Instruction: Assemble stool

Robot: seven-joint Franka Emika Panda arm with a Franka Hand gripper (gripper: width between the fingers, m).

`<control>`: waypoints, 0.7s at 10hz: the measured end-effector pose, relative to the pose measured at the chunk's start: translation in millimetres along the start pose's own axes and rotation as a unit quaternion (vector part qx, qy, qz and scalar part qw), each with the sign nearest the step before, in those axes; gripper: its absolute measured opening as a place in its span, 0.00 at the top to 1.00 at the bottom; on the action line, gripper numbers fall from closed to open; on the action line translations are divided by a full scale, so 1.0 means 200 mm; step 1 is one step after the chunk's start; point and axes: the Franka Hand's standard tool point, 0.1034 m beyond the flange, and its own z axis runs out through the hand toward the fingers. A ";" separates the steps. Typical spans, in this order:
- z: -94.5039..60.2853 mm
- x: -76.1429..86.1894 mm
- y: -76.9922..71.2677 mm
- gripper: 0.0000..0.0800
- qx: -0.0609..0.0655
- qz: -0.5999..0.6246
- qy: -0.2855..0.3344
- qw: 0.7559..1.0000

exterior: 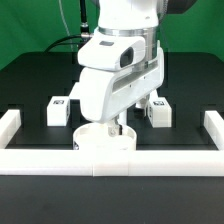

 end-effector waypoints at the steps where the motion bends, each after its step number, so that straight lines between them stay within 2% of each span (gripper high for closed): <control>1: 0.01 0.00 -0.01 0.19 0.002 0.000 -0.001 1.000; 3: 0.03 -0.01 0.00 0.19 0.003 -0.002 -0.001 1.000; 4: 0.03 -0.01 0.00 0.34 0.001 -0.002 0.000 1.000; 5: 0.03 -0.01 0.00 0.34 0.000 -0.002 0.000 1.000; 7: 0.03 -0.01 0.00 0.70 0.000 -0.002 0.000 1.000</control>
Offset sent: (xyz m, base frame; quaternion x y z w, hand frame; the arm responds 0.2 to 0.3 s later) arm 0.0075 -0.0011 -0.0026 -0.0203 0.0241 -0.0129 0.9994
